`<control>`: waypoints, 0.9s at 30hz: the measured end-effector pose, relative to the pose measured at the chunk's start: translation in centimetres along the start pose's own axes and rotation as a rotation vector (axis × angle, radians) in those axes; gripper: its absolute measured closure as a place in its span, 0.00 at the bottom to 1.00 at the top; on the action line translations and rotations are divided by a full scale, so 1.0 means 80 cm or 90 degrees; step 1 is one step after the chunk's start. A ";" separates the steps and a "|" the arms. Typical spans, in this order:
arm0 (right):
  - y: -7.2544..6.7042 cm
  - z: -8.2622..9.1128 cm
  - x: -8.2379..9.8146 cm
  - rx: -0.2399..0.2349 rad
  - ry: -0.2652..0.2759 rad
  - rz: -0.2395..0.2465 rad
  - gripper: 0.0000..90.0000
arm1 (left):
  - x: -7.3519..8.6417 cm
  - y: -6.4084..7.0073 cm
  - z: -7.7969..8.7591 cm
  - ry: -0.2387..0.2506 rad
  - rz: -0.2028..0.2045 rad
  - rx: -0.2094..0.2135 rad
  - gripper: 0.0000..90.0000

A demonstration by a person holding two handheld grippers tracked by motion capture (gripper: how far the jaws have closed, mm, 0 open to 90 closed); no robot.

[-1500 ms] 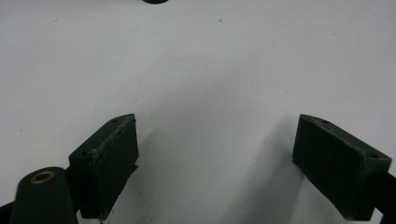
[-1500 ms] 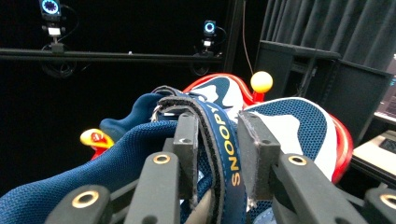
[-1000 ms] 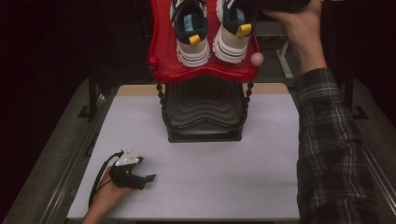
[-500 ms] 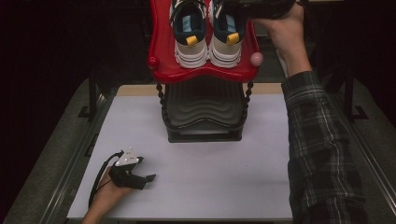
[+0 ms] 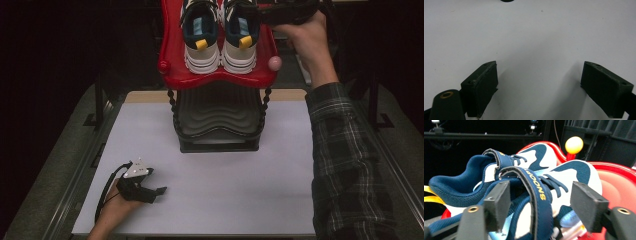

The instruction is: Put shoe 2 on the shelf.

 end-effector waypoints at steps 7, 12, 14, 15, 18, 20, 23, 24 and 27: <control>0.001 0.032 0.012 0.006 0.010 -0.031 0.21 | 0.000 0.000 0.000 0.001 0.001 0.000 0.15; -0.006 0.051 0.023 0.004 0.006 -0.034 0.12 | 0.000 0.000 0.000 0.001 -0.001 0.000 0.15; -0.010 0.058 0.029 0.006 0.000 -0.030 0.11 | 0.000 0.000 0.000 0.001 -0.001 0.000 0.15; -0.012 0.061 0.030 0.005 -0.001 -0.031 0.11 | 0.000 0.000 0.000 0.001 -0.001 0.000 0.15; -0.020 0.071 0.040 0.008 -0.012 -0.028 0.10 | 0.000 0.000 0.000 0.001 -0.001 -0.001 0.15; -0.024 0.077 0.047 0.009 -0.020 -0.029 0.10 | 0.000 0.000 0.000 0.001 -0.001 -0.001 0.15; -0.031 0.086 0.057 0.011 -0.025 -0.030 0.10 | 0.000 0.000 0.000 0.002 0.000 -0.001 0.15; -0.033 0.089 0.061 0.010 -0.029 -0.029 0.10 | 0.000 0.000 0.000 0.003 0.000 -0.001 0.15; -0.040 0.100 0.071 0.013 -0.032 -0.032 0.10 | 0.000 0.000 0.000 0.002 0.000 -0.001 0.15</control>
Point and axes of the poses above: each handheld gripper's, and its own axes: z roughly backward along the jaws, x roughly out of its underside, y roughly to its right, the point moved 5 cm from there along -z, roughly forward along the jaws, and after that the axes turned 15 degrees about z, right-handed, at the moved point
